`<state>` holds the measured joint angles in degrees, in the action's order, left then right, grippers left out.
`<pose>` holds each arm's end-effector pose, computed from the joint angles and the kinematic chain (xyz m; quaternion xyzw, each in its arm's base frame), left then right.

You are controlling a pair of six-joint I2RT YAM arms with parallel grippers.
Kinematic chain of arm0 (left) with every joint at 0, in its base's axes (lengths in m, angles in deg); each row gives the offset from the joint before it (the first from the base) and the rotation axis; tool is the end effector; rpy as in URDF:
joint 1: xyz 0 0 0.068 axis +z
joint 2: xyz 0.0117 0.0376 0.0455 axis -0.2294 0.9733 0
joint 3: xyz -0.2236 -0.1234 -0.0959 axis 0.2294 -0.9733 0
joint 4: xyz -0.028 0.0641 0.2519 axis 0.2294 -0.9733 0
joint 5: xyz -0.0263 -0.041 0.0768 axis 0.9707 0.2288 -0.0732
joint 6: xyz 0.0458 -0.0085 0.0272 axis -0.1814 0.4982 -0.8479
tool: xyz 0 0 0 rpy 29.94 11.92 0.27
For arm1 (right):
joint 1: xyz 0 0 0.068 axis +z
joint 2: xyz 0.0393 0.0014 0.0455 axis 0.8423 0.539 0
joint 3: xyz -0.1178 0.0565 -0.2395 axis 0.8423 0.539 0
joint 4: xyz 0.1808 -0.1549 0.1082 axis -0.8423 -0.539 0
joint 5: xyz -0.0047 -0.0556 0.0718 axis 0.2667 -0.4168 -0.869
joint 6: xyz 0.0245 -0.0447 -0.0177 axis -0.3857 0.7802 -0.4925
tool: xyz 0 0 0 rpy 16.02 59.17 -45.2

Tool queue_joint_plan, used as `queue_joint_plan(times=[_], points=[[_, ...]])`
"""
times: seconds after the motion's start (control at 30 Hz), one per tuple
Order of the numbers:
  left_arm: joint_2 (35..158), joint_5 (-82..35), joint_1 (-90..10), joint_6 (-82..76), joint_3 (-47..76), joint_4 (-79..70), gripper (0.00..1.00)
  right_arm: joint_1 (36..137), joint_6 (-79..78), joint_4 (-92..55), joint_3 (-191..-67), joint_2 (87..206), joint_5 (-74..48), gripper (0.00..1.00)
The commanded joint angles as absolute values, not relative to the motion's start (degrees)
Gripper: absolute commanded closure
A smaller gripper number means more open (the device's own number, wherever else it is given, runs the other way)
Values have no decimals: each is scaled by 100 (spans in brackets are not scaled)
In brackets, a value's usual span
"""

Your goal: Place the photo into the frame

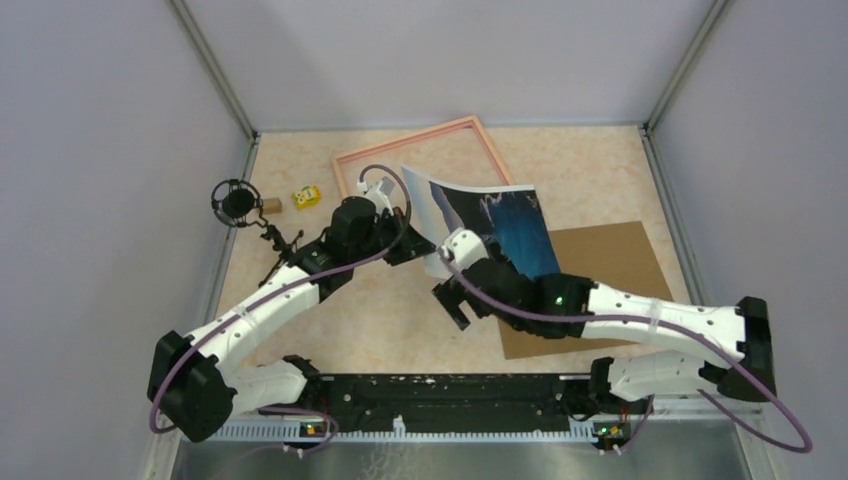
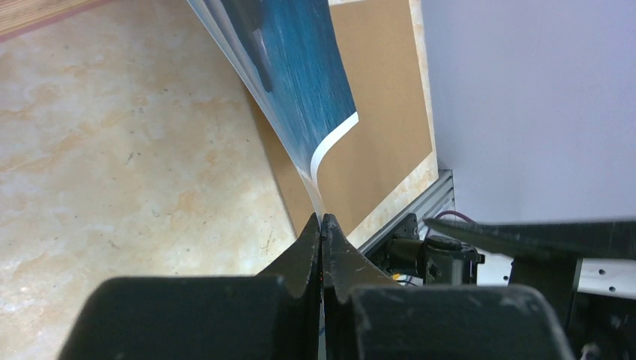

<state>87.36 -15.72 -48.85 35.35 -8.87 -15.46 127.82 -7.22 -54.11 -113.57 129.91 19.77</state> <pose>0.2074 -0.1605 0.2927 -0.0343 0.8418 -0.4448 0.3039 0.0938 0.2183 0.3226 -0.3432 0.8232 0.1238 0.4351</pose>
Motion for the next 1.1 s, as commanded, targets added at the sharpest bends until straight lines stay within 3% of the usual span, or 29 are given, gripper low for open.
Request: queue_joint_plan(times=[0.0,0.17,0.3,0.8,1.0,1.07], points=[[8458,-1357,-4677,3503,-828,-1605,100,13513,-778,-5234,-11548,13598,4376,1],[8390,-1034,-4462,3558,-841,-1608,100,13926,-493,-4764,-11495,14321,5525,5],[8354,-787,-4308,3666,-885,-1572,100,13930,-481,-4400,-11549,14824,6167,16],[8151,-569,-4104,3856,-933,-1741,100,13667,567,-3073,-11869,15856,6595,52],[8176,-503,-4064,3610,-810,-1747,100,13537,597,-2742,-11719,15754,6340,95],[8269,-508,-4052,3373,-548,-1763,100,13496,768,-2546,-11614,15633,6249,100]])
